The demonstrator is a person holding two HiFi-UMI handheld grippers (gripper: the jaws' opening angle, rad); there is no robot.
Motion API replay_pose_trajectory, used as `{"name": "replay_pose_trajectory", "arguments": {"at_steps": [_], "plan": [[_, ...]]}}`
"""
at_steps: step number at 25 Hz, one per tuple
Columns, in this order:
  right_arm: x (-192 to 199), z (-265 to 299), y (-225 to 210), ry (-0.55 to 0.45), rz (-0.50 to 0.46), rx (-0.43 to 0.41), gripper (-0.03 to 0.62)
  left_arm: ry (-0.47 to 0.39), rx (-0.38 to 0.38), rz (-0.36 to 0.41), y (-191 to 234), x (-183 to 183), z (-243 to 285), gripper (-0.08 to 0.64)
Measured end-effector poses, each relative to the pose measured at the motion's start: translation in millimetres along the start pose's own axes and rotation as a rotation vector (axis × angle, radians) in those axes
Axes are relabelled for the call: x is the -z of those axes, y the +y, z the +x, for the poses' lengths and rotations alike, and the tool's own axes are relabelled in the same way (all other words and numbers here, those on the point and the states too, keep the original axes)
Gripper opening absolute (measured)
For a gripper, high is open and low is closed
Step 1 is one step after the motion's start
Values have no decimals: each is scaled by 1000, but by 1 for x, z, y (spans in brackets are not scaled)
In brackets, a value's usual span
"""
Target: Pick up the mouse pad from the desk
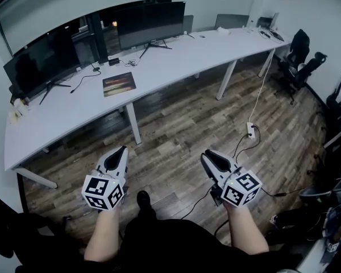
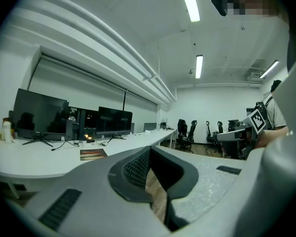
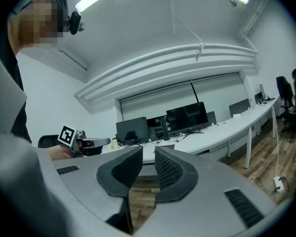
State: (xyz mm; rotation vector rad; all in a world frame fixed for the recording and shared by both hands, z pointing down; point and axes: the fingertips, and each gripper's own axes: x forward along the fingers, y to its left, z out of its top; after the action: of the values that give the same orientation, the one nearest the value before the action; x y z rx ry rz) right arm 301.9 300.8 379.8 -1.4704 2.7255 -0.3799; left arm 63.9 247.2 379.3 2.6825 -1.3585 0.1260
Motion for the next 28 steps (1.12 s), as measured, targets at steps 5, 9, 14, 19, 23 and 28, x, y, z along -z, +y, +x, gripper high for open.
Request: {"name": "replay_pose_trajectory", "arguments": {"at_steps": [5, 9, 14, 19, 23, 28], "plan": [[-7, 67, -7, 17, -10, -8, 81, -4, -7, -17, 56, -1, 28, 8], [-15, 127, -10, 33, -6, -12, 81, 11, -16, -34, 112, -3, 55, 8], [-22, 199, -16, 50, -16, 5, 77, 26, -15, -36, 171, -3, 87, 8], [-35, 269, -16, 30, -49, 18, 26, 28, -19, -52, 228, 1, 110, 8], [-44, 317, -10, 19, -71, 18, 8, 33, -10, -40, 262, 0, 124, 8], [-47, 353, 2, 22, -97, 19, 6, 35, 15, -22, 288, -4, 133, 8]]}}
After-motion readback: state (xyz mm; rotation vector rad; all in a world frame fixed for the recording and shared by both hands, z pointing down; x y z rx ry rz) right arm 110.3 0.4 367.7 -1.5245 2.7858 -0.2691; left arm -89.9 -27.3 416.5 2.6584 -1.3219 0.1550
